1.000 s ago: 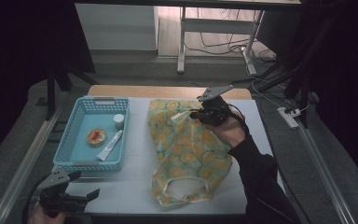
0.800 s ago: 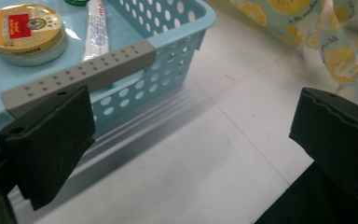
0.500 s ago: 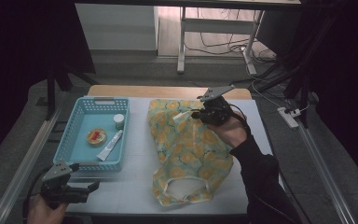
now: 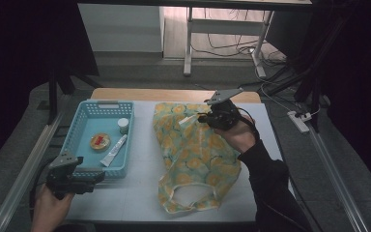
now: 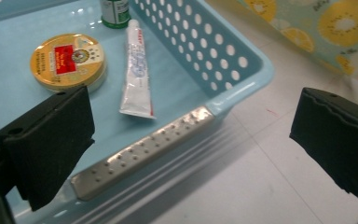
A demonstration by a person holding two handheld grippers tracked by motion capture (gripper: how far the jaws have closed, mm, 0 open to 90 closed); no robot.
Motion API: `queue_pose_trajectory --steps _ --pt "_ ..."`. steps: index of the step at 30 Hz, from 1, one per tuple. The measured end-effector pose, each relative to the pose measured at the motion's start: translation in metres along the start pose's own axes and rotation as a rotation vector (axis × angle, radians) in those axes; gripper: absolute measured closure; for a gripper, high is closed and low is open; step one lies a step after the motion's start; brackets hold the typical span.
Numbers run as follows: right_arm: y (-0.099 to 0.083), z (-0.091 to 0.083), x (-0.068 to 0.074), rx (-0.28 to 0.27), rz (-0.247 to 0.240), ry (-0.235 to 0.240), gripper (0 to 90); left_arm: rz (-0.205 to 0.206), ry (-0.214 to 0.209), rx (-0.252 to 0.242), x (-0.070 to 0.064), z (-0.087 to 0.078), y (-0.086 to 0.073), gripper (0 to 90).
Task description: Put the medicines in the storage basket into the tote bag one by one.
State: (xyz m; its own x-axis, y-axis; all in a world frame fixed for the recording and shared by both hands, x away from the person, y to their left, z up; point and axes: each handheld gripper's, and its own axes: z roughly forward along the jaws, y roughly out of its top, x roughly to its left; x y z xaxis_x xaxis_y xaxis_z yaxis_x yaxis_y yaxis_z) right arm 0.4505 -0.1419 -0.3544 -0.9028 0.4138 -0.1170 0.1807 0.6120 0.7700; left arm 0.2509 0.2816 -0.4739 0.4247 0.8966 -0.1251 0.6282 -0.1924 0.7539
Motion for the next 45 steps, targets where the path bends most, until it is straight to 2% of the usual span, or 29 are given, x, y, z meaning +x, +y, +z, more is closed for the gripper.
queue_pose_trajectory --steps 3,6,10,12,15,22,24,27,33,37,43,45 --pt "0.001 0.001 0.000 0.002 -0.001 0.001 89.2 -0.006 0.034 0.007 0.006 0.002 0.002 0.0" --pt "0.001 0.001 0.000 0.005 -0.003 0.001 89.2 -0.027 0.027 -0.001 0.013 0.002 0.006 0.0" --pt "0.003 0.001 0.000 0.007 -0.003 -0.001 89.2 -0.043 0.053 -0.003 0.019 0.003 0.012 0.0" --pt "0.003 0.001 0.000 0.008 -0.006 -0.003 89.2 -0.064 0.073 0.002 0.023 0.005 0.016 0.0" --pt "0.003 0.001 0.001 0.007 -0.009 -0.002 89.2 -0.070 0.047 0.002 0.028 0.008 0.019 0.0" --pt "0.002 0.003 0.001 0.014 -0.008 -0.004 89.2 -0.065 0.031 0.030 0.038 0.018 0.029 0.0" --pt "0.002 0.003 0.001 0.015 -0.009 -0.002 89.2 -0.054 0.046 0.029 0.041 0.019 0.032 0.0" --pt "0.001 0.004 0.001 0.011 -0.005 0.001 89.2 -0.079 0.029 0.005 0.049 0.020 0.037 0.0" --pt "0.002 0.005 0.002 0.012 -0.010 0.001 89.2 -0.063 0.048 0.059 0.057 0.031 0.050 0.0" --pt "0.003 0.003 0.003 0.004 -0.012 -0.001 89.2 -0.071 0.055 0.076 0.065 0.039 0.057 0.0" --pt "0.002 0.004 0.003 0.002 -0.014 0.001 89.1 -0.077 0.041 0.098 0.076 0.055 0.063 0.0" --pt "0.002 0.004 0.003 -0.002 -0.013 0.002 89.1 -0.064 0.054 0.088 0.078 0.056 0.066 0.0"
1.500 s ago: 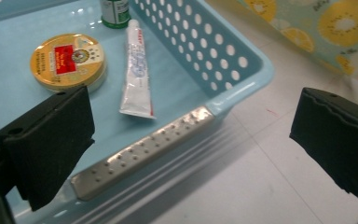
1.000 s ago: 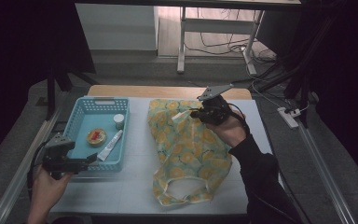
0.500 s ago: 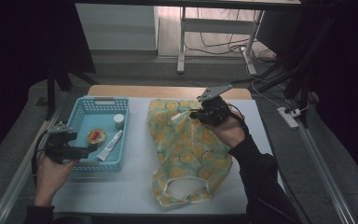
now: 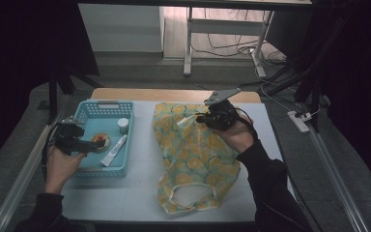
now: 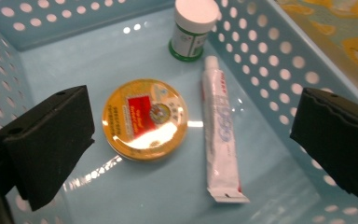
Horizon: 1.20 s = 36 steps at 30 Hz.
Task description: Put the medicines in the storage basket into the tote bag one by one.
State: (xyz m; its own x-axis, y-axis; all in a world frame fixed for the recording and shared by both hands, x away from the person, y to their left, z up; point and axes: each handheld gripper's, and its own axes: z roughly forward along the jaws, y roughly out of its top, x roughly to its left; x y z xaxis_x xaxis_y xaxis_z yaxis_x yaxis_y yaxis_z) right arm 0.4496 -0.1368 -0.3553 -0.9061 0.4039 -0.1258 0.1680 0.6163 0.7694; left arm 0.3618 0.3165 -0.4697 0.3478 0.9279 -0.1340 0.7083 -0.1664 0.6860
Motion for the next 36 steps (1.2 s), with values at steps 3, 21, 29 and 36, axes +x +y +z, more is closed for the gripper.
queue_pose_trajectory --steps 3,21,29,36 --pt "0.001 0.000 0.000 0.001 0.002 0.000 89.1 0.014 -0.001 0.005 0.003 0.005 0.005 0.0" --pt "0.000 0.002 0.001 0.000 0.002 0.006 89.0 -0.013 0.023 0.157 0.020 0.050 0.017 0.0" --pt "-0.001 -0.001 -0.001 -0.003 0.001 0.002 89.0 0.020 0.057 0.275 0.021 0.069 0.019 0.0" --pt "-0.003 -0.001 -0.001 -0.005 0.005 0.003 89.0 0.032 0.077 0.369 0.020 0.079 0.018 0.0"
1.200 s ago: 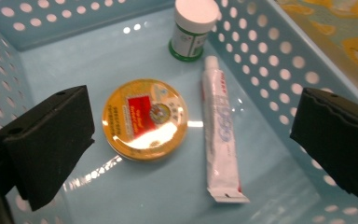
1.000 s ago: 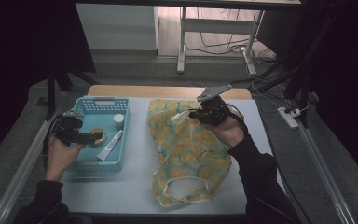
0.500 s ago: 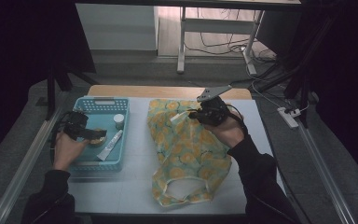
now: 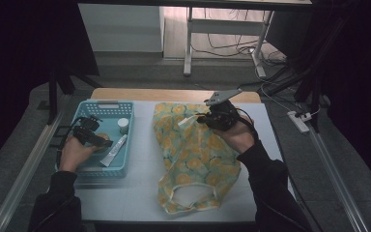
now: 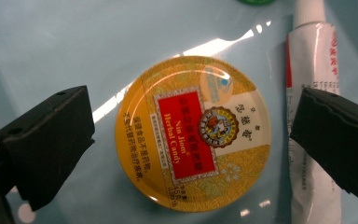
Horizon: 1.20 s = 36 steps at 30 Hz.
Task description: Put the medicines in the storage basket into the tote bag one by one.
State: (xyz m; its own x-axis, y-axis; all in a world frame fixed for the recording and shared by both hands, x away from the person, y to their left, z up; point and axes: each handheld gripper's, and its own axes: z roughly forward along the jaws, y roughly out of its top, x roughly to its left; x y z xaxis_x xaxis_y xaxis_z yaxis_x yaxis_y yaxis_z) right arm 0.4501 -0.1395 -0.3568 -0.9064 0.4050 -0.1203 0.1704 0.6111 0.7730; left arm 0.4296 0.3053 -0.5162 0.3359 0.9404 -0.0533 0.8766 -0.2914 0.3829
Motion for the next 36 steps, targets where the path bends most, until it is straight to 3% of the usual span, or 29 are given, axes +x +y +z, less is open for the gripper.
queue_pose_trajectory --steps 7,15,24,32,36 --pt "0.001 0.001 0.001 0.002 -0.005 0.000 88.9 0.011 0.026 0.049 -0.003 0.005 0.002 1.5" --pt "0.000 0.001 0.000 0.004 -0.006 -0.002 88.9 0.001 0.007 0.070 -0.001 0.006 0.001 18.5" --pt "-0.001 0.000 0.000 -0.001 -0.003 -0.003 88.9 0.006 0.021 0.083 -0.002 0.005 0.001 20.1" --pt "-0.002 0.003 0.000 -0.001 -0.003 -0.001 88.9 -0.038 0.009 0.052 0.000 0.000 0.002 20.2" --pt "-0.002 0.003 0.000 0.001 -0.005 -0.001 88.9 -0.034 0.004 0.026 0.000 -0.005 0.002 20.2"
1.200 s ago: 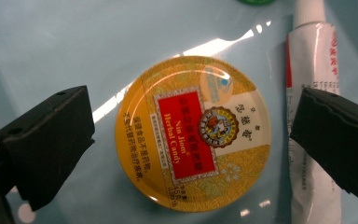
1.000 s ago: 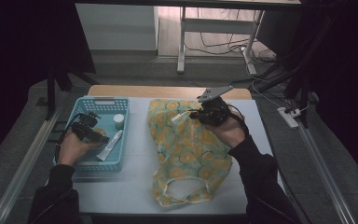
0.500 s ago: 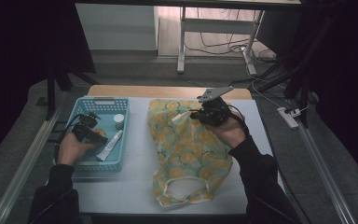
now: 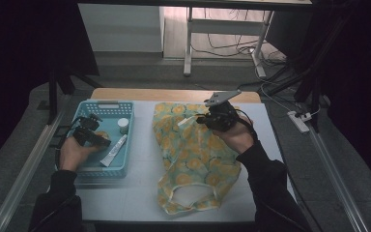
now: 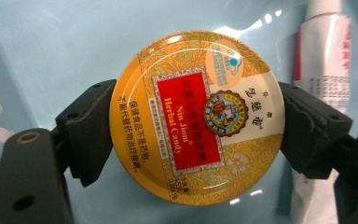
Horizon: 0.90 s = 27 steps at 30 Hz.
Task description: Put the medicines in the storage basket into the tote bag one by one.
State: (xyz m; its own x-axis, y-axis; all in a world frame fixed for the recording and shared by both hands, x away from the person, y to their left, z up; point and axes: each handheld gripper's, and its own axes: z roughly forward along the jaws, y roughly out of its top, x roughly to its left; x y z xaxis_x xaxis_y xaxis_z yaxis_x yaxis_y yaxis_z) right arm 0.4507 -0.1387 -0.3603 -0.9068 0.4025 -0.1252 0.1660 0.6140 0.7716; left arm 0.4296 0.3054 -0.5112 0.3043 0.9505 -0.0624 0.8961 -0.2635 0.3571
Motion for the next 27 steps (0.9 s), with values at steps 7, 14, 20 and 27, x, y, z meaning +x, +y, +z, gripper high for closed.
queue_pose_trajectory --steps 7,14,20,27 --pt "0.001 -0.002 -0.002 -0.004 0.001 -0.002 88.9 0.007 -0.017 -0.060 -0.003 -0.014 0.002 20.3" --pt "0.000 -0.001 -0.002 -0.002 0.007 0.003 88.9 0.039 -0.033 -0.104 -0.008 -0.035 0.000 20.2" --pt "0.000 -0.001 -0.001 -0.004 0.005 0.003 89.0 0.083 -0.066 -0.127 -0.016 -0.049 -0.005 20.2" --pt "0.001 0.000 -0.001 -0.003 0.005 0.004 89.0 0.126 -0.098 -0.164 -0.028 -0.064 -0.011 20.2"
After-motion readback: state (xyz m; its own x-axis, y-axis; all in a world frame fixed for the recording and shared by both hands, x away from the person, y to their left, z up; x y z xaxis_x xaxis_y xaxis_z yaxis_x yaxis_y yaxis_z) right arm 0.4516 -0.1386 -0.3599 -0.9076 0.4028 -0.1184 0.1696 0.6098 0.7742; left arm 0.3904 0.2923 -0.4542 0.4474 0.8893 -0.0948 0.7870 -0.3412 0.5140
